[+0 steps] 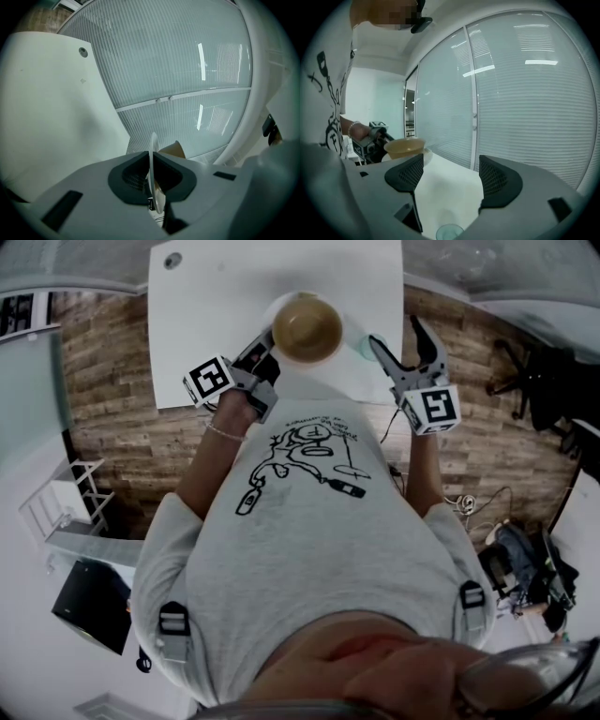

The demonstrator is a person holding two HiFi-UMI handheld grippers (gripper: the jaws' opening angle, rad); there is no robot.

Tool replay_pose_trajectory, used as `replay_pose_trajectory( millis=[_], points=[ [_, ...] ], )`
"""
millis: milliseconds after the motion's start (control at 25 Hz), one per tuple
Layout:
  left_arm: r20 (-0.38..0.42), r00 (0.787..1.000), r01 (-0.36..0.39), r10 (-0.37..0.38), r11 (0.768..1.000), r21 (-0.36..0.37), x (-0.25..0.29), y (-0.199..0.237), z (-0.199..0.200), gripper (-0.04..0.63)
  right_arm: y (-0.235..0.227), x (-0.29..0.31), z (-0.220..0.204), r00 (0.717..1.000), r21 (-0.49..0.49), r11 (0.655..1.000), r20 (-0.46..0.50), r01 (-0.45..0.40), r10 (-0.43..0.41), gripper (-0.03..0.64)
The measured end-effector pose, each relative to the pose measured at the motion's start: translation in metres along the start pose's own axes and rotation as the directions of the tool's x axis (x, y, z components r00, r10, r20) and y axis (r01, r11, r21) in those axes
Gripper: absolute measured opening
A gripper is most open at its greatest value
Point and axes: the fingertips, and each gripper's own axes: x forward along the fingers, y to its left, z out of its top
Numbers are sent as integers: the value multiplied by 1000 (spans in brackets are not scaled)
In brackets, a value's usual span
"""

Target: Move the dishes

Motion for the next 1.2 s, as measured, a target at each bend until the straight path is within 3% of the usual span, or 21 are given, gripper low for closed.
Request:
replay_pose_trajectory(
  millis=[360,960,1200],
  points=[
    [4,1000,8,-8,1000,5,-2,-1,1,18,1,-20,81,997,-22,1000,74,-17,19,377],
    [8,1000,9,-8,1000,-3,-2,-5,-1,18,38,19,70,989,76,986,0,-151,151,377],
    [11,1000,18,-18,1000,-16,-3,-5,-3,18,55,32,62,975,123,975,-96,-186,199,376]
  ],
)
